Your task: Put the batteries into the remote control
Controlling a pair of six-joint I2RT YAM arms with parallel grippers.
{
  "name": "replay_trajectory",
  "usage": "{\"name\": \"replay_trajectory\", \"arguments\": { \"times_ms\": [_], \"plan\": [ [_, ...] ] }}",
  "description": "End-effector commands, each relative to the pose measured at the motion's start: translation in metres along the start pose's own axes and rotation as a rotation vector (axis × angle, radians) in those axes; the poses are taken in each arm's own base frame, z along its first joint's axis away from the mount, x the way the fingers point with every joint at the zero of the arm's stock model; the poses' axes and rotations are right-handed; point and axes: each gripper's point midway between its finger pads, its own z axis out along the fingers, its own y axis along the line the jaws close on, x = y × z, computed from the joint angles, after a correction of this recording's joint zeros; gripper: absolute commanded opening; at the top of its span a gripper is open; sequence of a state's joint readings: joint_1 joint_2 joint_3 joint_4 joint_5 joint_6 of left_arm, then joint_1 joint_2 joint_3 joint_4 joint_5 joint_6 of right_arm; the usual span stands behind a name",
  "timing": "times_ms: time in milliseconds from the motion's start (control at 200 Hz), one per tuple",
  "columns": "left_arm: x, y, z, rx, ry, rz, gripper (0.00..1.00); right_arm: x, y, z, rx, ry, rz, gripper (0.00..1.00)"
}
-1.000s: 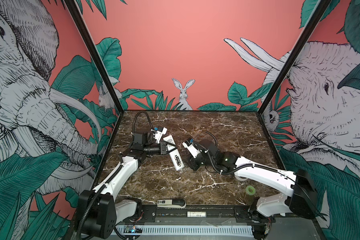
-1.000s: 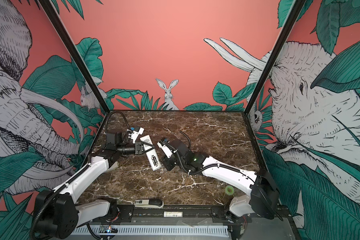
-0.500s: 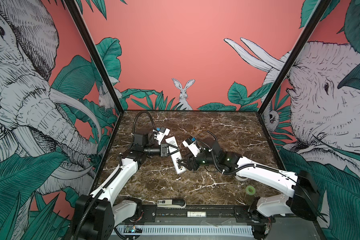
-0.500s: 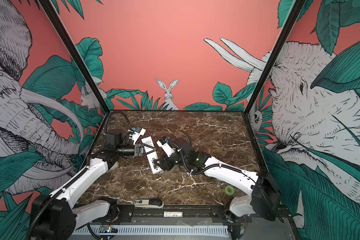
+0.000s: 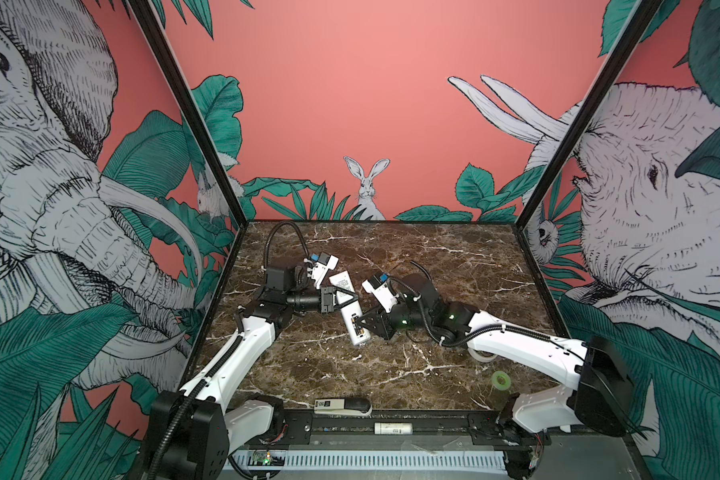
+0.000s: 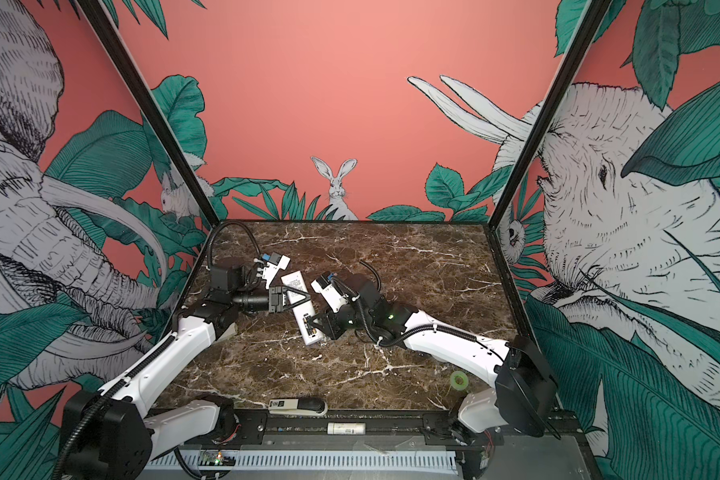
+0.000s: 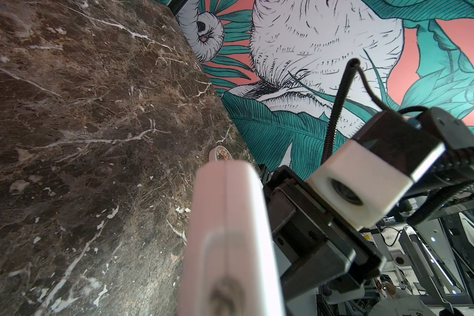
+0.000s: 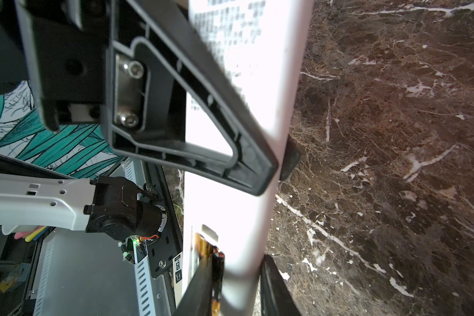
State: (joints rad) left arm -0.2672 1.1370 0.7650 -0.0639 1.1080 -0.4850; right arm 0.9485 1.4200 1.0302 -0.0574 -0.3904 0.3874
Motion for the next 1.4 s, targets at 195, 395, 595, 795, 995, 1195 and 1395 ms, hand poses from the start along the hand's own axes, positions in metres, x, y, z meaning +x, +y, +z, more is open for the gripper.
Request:
{"name": "replay_trajectory", "arguments": {
  "times_ms": [195,395,595,795,995,1195,1395],
  "plan": [
    [-0.012,-0.009,-0.004,-0.038,-0.024,0.045,0.0,0.016,-0.041,-0.026,0.284,0.061,0.07,0.63],
    [-0.006,0.031,-0.005,-0.204,-0.009,-0.027,0.0,0.051,-0.09,-0.068,0.624,0.11,0.25,0.76],
    [0.003,0.047,-0.007,-0.22,0.004,-0.102,0.0,0.091,-0.134,-0.148,1.063,0.083,0.448,0.99],
    [0.0,0.042,-0.008,-0.199,-0.008,-0.096,0.0,0.138,-0.16,-0.228,1.426,0.058,0.727,0.99],
    [0.001,0.04,-0.008,-0.188,-0.003,-0.102,0.0,0.166,-0.171,-0.279,1.649,0.085,0.87,1.0],
    [0.003,0.041,-0.008,-0.189,0.002,-0.106,0.0,0.21,-0.179,-0.318,1.71,-0.051,1.158,1.0],
    [0.003,0.044,-0.007,-0.188,0.012,-0.112,0.0,0.266,-0.176,-0.347,1.691,-0.271,1.432,0.99]
  ]
}}
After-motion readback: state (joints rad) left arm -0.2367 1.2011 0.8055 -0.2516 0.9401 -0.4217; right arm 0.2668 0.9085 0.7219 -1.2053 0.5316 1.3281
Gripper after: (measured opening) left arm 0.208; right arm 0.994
